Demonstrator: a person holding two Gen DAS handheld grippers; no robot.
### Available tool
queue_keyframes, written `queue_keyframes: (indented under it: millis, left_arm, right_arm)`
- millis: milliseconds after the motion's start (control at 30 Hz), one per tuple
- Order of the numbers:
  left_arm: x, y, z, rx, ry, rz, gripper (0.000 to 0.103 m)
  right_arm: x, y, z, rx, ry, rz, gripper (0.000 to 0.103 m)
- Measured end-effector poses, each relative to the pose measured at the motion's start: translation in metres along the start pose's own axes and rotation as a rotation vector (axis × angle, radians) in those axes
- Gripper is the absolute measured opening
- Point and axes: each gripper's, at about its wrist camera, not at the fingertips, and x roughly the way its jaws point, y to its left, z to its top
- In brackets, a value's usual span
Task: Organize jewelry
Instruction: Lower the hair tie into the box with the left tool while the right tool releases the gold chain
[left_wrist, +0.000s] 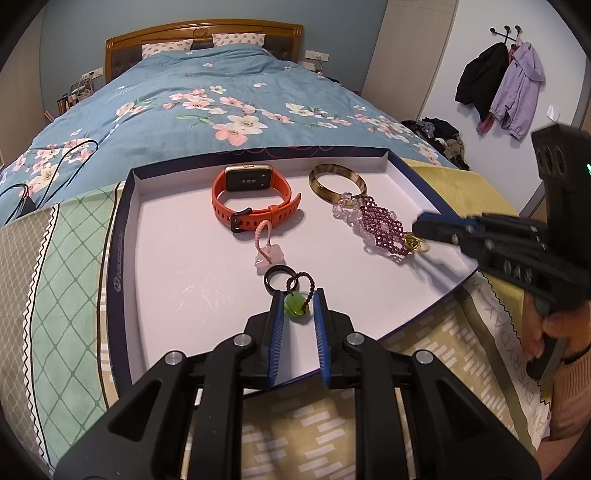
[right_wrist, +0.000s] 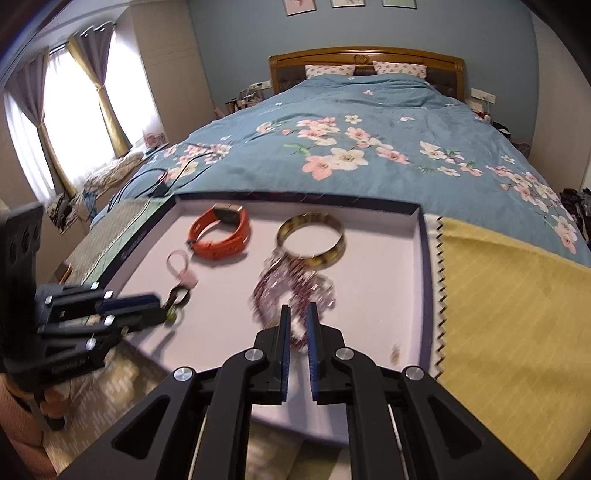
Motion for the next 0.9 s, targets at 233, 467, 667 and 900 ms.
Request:
queue_keyframes:
  millis: [233, 467, 667, 900]
  left_arm:
    - [-0.001, 0.001, 0.0, -0.007, 0.002, -0.003, 0.016]
    - [-0.001, 0.002, -0.001, -0.009, 0.004, -0.009, 0.016]
    - [0.001, 0.003, -0.001, -0.013, 0.004, -0.015, 0.016]
    - [0.001, 0.003, -0.001, -0.014, 0.002, -0.019, 0.015]
  right_arm:
    - [0.023, -0.003, 0.009, -0.002, 0.056, 0.002, 0.008]
    - [0.02, 0.004, 0.004, -0.039, 0.06, 0.036, 0.005]
    - [0.019, 0.022, -0.001, -0.132, 0.063, 0.022, 0.005]
    - [0.01, -0.002, 0.01, -0.046, 0.038, 0.023, 0.005]
